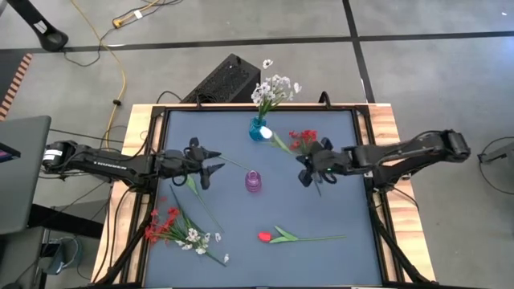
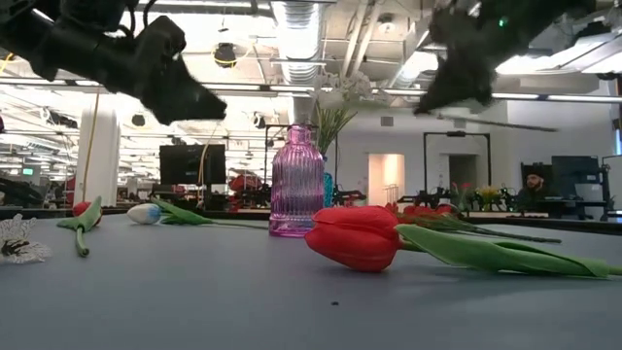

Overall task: Sort flowers into vase by color
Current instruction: Put the right white tulip into the blue vase

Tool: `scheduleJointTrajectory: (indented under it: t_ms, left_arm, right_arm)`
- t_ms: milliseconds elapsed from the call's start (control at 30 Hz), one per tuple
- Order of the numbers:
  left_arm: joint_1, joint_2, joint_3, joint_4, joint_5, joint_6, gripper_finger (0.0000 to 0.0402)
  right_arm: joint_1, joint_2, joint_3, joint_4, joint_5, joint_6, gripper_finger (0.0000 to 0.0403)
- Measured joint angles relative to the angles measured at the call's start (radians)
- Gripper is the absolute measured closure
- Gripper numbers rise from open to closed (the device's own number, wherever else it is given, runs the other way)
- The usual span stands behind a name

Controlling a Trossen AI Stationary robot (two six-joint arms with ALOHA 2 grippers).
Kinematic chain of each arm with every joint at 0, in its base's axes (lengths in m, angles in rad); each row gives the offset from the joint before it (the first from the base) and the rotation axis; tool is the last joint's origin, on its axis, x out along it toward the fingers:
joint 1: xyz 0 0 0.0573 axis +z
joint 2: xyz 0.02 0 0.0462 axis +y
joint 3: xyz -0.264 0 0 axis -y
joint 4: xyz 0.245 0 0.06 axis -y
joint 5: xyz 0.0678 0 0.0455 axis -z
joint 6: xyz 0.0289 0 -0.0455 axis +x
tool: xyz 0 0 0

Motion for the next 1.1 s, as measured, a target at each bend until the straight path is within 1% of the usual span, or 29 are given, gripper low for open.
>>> scheduleJointTrajectory:
  t_ms: [67,100,200,267,367,467,600,667,733,800,933,1100]
  left_arm:
    - [0.000,0.031,0.000,0.065,0.071,0.007,0.0212]
    - [0.000,0.054,0.000,0.120,0.097,0.013,0.0212]
    - [0.000,0.132,0.001,0.286,0.132,0.048,0.0212]
    - [0.001,0.197,0.002,0.427,0.150,0.057,0.0212]
    - [0.002,0.294,0.030,0.587,0.175,0.058,0.0212]
    - [0.002,0.375,0.091,0.650,0.197,0.067,0.0212]
    - [0.002,0.455,0.197,0.601,0.201,0.083,0.0212]
    - [0.003,0.482,0.242,0.573,0.229,0.084,0.0212]
    - [0.003,0.492,0.271,0.538,0.270,0.100,0.0212]
    - [0.002,0.501,0.294,0.531,0.288,0.113,0.0212]
    - [0.003,0.500,0.302,0.542,0.279,0.130,0.0212]
    - [0.003,0.497,0.302,0.578,0.279,0.177,0.0212]
  right_arm:
    - [0.012,-0.015,-0.045,0.222,-0.016,-0.115,0.0384]
    - [0.014,-0.015,-0.068,0.356,-0.044,-0.179,0.0384]
    - [0.001,0.019,-0.110,0.704,-0.169,-0.324,0.0382]
    - [-0.017,0.063,-0.115,0.847,-0.244,-0.368,0.0384]
    - [-0.053,0.147,-0.096,0.974,-0.339,-0.379,0.0385]
    - [-0.085,0.244,-0.057,1.051,-0.434,-0.373,0.0385]
    - [-0.107,0.354,0.016,1.069,-0.523,-0.361,0.0385]
    - [-0.108,0.382,0.040,1.061,-0.547,-0.361,0.0386]
    - [-0.108,0.399,0.057,1.061,-0.564,-0.361,0.0386]
    - [-0.108,0.401,0.058,1.045,-0.584,-0.362,0.0386]
    - [-0.106,0.392,0.057,1.003,-0.584,-0.368,0.0386]
    - [-0.107,0.392,0.057,0.993,-0.584,-0.369,0.0386]
